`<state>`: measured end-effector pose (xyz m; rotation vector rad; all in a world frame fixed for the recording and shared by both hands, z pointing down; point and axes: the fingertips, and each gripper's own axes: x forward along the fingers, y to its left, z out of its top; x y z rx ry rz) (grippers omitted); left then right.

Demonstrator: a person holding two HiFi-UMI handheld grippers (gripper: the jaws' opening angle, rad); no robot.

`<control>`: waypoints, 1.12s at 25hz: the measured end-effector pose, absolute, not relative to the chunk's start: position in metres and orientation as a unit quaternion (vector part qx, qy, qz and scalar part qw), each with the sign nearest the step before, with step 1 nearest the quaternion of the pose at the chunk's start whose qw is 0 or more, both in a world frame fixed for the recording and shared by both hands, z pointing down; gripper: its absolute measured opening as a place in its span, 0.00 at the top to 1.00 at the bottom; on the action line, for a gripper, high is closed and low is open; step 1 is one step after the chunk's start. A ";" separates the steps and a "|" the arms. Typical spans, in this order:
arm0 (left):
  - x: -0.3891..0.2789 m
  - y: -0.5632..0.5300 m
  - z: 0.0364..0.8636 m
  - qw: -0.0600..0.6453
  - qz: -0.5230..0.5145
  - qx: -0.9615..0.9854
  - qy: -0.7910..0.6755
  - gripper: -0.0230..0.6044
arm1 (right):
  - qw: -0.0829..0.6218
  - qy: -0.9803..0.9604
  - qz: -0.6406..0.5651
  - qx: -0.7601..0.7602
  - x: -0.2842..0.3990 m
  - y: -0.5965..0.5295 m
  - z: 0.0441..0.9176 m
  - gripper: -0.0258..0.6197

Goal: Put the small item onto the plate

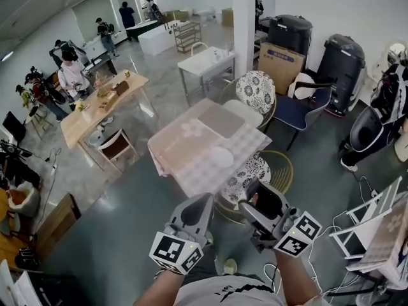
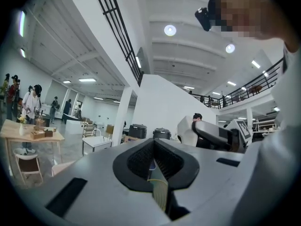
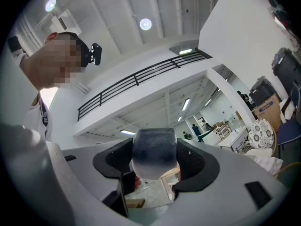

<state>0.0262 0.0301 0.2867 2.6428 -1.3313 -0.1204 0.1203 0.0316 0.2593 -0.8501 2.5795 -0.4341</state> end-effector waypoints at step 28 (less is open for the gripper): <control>-0.016 -0.275 0.496 0.170 0.008 0.912 -0.372 0.96 | 0.025 0.879 -0.244 -0.409 0.065 -0.264 0.514 0.52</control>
